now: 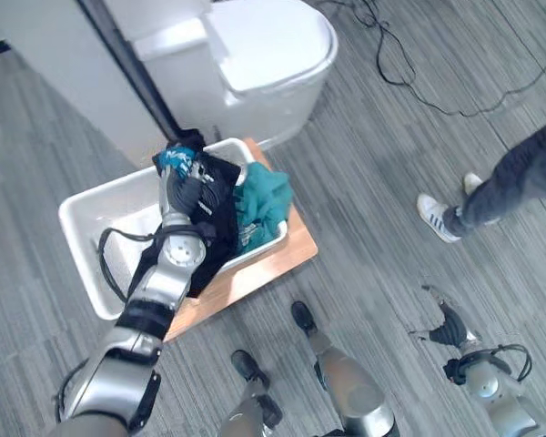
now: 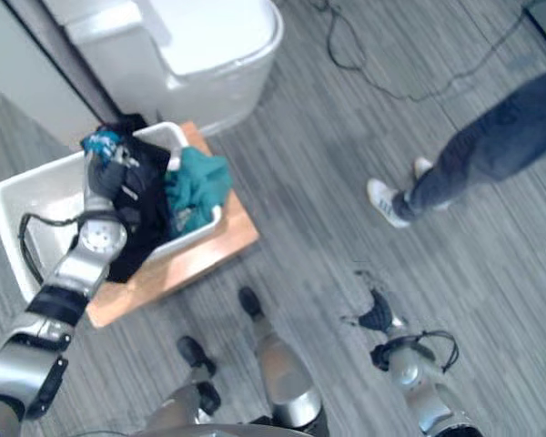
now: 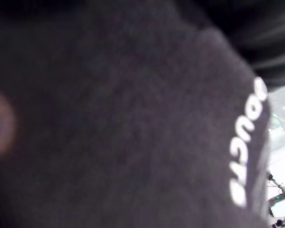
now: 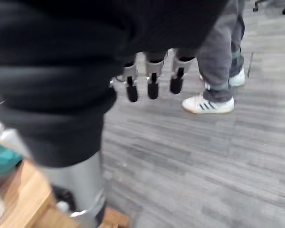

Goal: Tidy up the quilt and then pick up the clothes from the bed and put them into the laundry hamper.

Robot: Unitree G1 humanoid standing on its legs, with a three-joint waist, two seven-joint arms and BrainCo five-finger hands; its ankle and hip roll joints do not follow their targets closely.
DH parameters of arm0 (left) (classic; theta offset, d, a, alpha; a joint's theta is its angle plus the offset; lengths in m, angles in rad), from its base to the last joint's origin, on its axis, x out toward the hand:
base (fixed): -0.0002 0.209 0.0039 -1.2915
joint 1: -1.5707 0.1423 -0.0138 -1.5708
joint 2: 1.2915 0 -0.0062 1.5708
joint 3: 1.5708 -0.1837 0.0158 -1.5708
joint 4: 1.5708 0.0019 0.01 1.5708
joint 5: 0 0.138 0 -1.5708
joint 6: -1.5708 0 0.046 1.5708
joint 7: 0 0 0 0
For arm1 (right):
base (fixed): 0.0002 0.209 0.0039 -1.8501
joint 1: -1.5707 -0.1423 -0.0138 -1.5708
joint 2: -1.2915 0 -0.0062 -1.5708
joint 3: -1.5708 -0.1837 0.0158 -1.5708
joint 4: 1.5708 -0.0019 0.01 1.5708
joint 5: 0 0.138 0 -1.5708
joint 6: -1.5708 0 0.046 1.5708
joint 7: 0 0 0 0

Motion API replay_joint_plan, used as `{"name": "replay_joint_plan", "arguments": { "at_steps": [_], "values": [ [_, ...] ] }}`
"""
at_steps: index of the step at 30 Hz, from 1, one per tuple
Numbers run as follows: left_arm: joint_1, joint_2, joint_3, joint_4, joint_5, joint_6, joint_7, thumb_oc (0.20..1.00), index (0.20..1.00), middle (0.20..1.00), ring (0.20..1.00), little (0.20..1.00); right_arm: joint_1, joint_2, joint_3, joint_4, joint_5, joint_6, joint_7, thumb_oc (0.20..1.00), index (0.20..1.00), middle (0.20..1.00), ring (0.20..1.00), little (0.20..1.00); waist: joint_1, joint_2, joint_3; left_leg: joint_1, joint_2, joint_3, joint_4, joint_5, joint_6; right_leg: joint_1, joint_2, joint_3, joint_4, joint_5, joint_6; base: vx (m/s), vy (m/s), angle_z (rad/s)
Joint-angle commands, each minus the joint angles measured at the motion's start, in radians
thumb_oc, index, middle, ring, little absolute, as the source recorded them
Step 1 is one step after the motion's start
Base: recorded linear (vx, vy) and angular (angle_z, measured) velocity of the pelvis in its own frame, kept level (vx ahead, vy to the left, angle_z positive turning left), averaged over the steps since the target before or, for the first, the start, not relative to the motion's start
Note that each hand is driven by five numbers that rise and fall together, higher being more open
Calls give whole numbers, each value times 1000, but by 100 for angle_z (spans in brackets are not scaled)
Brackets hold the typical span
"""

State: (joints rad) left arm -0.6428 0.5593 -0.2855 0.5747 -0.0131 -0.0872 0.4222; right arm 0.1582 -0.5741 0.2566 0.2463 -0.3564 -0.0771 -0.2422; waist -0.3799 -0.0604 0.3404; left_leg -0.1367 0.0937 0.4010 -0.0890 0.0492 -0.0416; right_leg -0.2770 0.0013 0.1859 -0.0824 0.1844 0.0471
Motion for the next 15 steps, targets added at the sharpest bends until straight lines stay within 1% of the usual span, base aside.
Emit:
{"name": "replay_joint_plan", "arguments": {
  "at_steps": [1,2,4,5,6,8,10,12,13,14,15],
  "values": [
    [-149,48,-46,162,48,-20,7,200,200,200,200,200,-56,-28,1,51,4,-38,-38,1000,1000,1000,1000,1000,25,29,17,34,97,-36,2,-22,-105,-8,-50,-55,21,-143,127,-25,28,-10],
    [-158,44,-54,227,29,-13,-33,1000,1000,1000,1000,1000,-76,-23,17,77,2,-30,-38,1000,1000,1000,1000,1000,24,33,29,35,96,-34,2,-21,-105,-7,-50,-54,19,-142,128,-17,46,-1],
    [-164,13,-64,313,-29,3,-120,1000,1000,1000,1000,1000,-115,-11,48,117,3,-11,-29,1000,1000,1000,1000,1000,24,41,45,44,93,-29,2,-20,-105,0,-51,-48,17,-141,127,-4,59,-2],
    [-160,-28,-33,362,-138,-3,-147,1000,1000,1000,1000,1000,-158,1,82,142,9,5,-21,1000,1000,1000,1000,1000,26,46,55,59,92,-29,2,-20,-105,10,-51,-45,17,-142,123,-4,45,-5],
    [-151,-45,-18,364,-187,-10,-153,1000,1000,1000,1000,1000,-175,5,94,150,13,10,-21,1000,1000,1000,1000,1000,27,47,59,67,91,-31,2,-20,-106,16,-52,-46,18,-142,121,2,43,-4],
    [-102,-67,8,314,-284,-40,-174,1000,1000,1000,1000,1000,-197,4,105,155,9,20,-21,1000,1000,1000,1000,1000,34,54,60,85,89,-38,2,-21,-106,34,-54,-49,21,-148,114,-4,9,-3],
    [8,-74,37,207,-361,-77,-201,1000,1000,1000,1000,1000,-195,-4,105,157,-5,24,-14,1000,1000,1000,1000,1000,45,61,53,108,89,-40,2,-28,-105,59,-60,-55,22,-157,108,15,3,3],
    [130,-65,78,109,-376,-91,-198,1000,1000,1000,1000,1000,-189,-6,96,180,-16,28,-5,1000,1000,1000,1000,1000,65,71,31,135,87,-44,2,-37,-104,90,-65,-61,24,-167,102,86,2,10],
    [188,-51,96,57,-346,-93,-181,1000,1000,1000,1000,1000,-182,3,91,206,-15,28,0,1000,1000,1000,1000,1000,77,76,19,149,87,-47,2,-41,-103,109,-68,-65,25,-173,98,77,3,13],
    [192,-50,97,52,-344,-91,-180,1000,1000,1000,1000,1000,-181,3,93,207,-15,28,0,1000,1000,1000,1000,1000,76,75,18,151,86,-47,2,-41,-103,111,-68,-65,25,-174,98,80,-21,21],
    [262,-25,130,11,-292,-83,-159,1000,1000,1000,1000,1000,-175,29,90,276,11,29,15,1000,1000,1000,1000,1000,101,82,-8,169,85,-61,2,-43,-102,139,-69,-77,28,-181,89,85,-18,24]
  ]
}}
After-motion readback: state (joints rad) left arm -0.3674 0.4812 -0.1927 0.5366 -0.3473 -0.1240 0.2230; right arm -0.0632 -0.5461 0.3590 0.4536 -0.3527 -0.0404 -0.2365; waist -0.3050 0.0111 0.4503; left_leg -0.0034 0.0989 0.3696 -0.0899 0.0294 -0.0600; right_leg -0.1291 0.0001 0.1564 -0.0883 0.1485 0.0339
